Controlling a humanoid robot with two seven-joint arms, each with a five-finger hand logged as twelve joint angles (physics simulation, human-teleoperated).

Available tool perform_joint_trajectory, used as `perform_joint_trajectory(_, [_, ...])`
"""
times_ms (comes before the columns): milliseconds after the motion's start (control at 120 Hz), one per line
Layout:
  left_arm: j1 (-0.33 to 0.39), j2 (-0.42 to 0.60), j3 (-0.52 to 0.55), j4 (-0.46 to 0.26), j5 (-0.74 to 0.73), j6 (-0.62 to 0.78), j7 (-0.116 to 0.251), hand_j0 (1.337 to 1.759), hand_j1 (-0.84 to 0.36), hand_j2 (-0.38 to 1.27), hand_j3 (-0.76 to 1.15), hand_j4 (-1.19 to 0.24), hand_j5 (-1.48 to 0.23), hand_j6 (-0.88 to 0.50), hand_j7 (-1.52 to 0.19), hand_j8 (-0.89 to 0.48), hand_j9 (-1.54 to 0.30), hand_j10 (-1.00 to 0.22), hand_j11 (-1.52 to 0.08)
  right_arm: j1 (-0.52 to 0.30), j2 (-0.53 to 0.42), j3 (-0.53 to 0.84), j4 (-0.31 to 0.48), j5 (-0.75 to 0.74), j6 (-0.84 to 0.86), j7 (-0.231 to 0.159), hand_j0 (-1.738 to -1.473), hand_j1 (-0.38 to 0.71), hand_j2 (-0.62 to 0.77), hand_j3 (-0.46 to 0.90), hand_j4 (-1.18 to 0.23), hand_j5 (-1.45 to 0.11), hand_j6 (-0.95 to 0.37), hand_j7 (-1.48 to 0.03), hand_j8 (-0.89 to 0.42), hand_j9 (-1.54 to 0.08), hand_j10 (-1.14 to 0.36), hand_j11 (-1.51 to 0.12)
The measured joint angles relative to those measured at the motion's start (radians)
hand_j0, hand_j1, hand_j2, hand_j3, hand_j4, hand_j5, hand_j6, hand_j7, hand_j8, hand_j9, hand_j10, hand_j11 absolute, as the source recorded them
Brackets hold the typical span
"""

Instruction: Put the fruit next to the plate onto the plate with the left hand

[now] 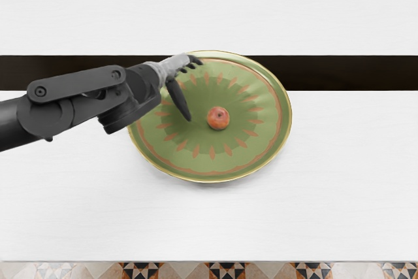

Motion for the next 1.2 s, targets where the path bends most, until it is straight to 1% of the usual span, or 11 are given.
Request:
perform_joint_trajectory(125, [0.037, 0.036, -0.109, -0.002, -0.032, -0.002, 0.0, 1.658, 0.24, 0.03, 0.0, -0.1, -0.14, -0.09, -0.14, -0.1, -0.14, -0.1, -0.14, 0.0, 0.0, 0.0, 0.0, 0.0, 0.0, 0.0, -1.658, -0.35, 0.0, 0.0, 0.0, 0.0, 0.0, 0.0, 0.0, 0.0, 0.0, 0.0])
perform_joint_trajectory(275, [0.087, 0.109, -0.208, -0.001, -0.164, -0.008, 0.0, 1.658, 0.28, 0.02, 0.0, -0.06, -0.08, -0.06, -0.08, -0.06, -0.08, -0.06, -0.08, 0.0, 0.0, 0.0, 0.0, 0.0, 0.0, 0.0, -1.658, -0.35, 0.0, 0.0, 0.0, 0.0, 0.0, 0.0, 0.0, 0.0, 0.0, 0.0])
perform_joint_trajectory(467, [0.16, 0.202, -0.286, 0.0, -0.296, -0.016, 0.0, 1.658, 0.31, 0.01, 0.0, -0.04, -0.05, -0.04, -0.05, -0.04, -0.05, -0.04, -0.05, 0.0, 0.0, 0.0, 0.0, 0.0, 0.0, 0.0, -1.658, -0.35, 0.0, 0.0, 0.0, 0.0, 0.0, 0.0, 0.0, 0.0, 0.0, 0.0])
perform_joint_trajectory(517, [0.192, 0.222, -0.324, 0.001, -0.313, -0.031, 0.0, 1.658, 0.31, 0.01, 0.0, -0.03, -0.04, -0.03, -0.04, -0.03, -0.04, -0.03, -0.04, 0.0, 0.0, 0.0, 0.0, 0.0, 0.0, 0.0, -1.658, -0.35, 0.0, 0.0, 0.0, 0.0, 0.0, 0.0, 0.0, 0.0, 0.0, 0.0])
perform_joint_trajectory(650, [0.248, 0.285, -0.431, 0.003, -0.368, -0.091, 0.0, 1.658, 0.32, 0.01, 0.0, -0.03, -0.03, -0.03, -0.03, -0.03, -0.03, -0.03, -0.03, 0.0, 0.0, 0.0, 0.0, 0.0, 0.0, 0.0, -1.658, -0.35, 0.0, 0.0, 0.0, 0.0, 0.0, 0.0, 0.0, 0.0, 0.0, 0.0])
perform_joint_trajectory(742, [0.278, 0.319, -0.479, 0.005, -0.41, -0.111, 0.0, 1.658, 0.32, 0.01, 0.0, -0.02, -0.03, -0.02, -0.03, -0.02, -0.03, -0.02, -0.03, 0.0, 0.0, 0.0, 0.0, 0.0, 0.0, 0.0, -1.658, -0.35, 0.0, 0.0, 0.0, 0.0, 0.0, 0.0, 0.0, 0.0, 0.0, 0.0])
perform_joint_trajectory(808, [0.294, 0.36, -0.496, 0.011, -0.428, -0.118, 0.0, 1.658, 0.32, 0.01, 0.0, -0.02, -0.03, -0.02, -0.03, -0.02, -0.03, -0.02, -0.03, 0.0, 0.0, 0.0, 0.0, 0.0, 0.0, 0.0, -1.658, -0.35, 0.0, 0.0, 0.0, 0.0, 0.0, 0.0, 0.0, 0.0, 0.0, 0.0])
perform_joint_trajectory(992, [0.33, 0.395, -0.513, 0.036, -0.446, -0.126, 0.0, 1.658, 0.33, 0.0, 0.0, -0.02, -0.02, -0.02, -0.02, -0.02, -0.02, -0.02, -0.02, 0.0, 0.0, 0.0, 0.0, 0.0, 0.0, 0.0, -1.658, -0.35, 0.0, 0.0, 0.0, 0.0, 0.0, 0.0, 0.0, 0.0, 0.0, 0.0])
perform_joint_trajectory(1108, [0.402, 0.419, -0.576, 0.04, -0.45, -0.127, 0.0, 1.658, 0.33, 0.0, 0.0, -0.02, -0.02, -0.02, -0.02, -0.02, -0.02, -0.02, -0.02, 0.0, 0.0, 0.0, 0.0, 0.0, 0.0, 0.0, -1.658, -0.35, 0.0, 0.0, 0.0, 0.0, 0.0, 0.0, 0.0, 0.0, 0.0, 0.0])
perform_joint_trajectory(1150, [0.442, 0.418, -0.613, 0.041, -0.451, -0.127, 0.0, 1.658, 0.33, 0.0, 0.0, -0.02, -0.02, -0.02, -0.02, -0.02, -0.02, -0.02, -0.02, 0.0, 0.0, 0.0, 0.0, 0.0, 0.0, 0.0, -1.658, -0.35, 0.0, 0.0, 0.0, 0.0, 0.0, 0.0, 0.0, 0.0, 0.0, 0.0])
perform_joint_trajectory(1200, [0.454, 0.416, -0.648, 0.041, -0.451, -0.127, 0.0, 1.658, 0.33, 0.0, 0.0, -0.02, -0.02, -0.02, -0.02, -0.02, -0.02, -0.02, -0.02, 0.0, 0.0, 0.0, 0.0, 0.0, 0.0, 0.0, -1.658, -0.35, 0.0, 0.0, 0.0, 0.0, 0.0, 0.0, 0.0, 0.0, 0.0, 0.0])
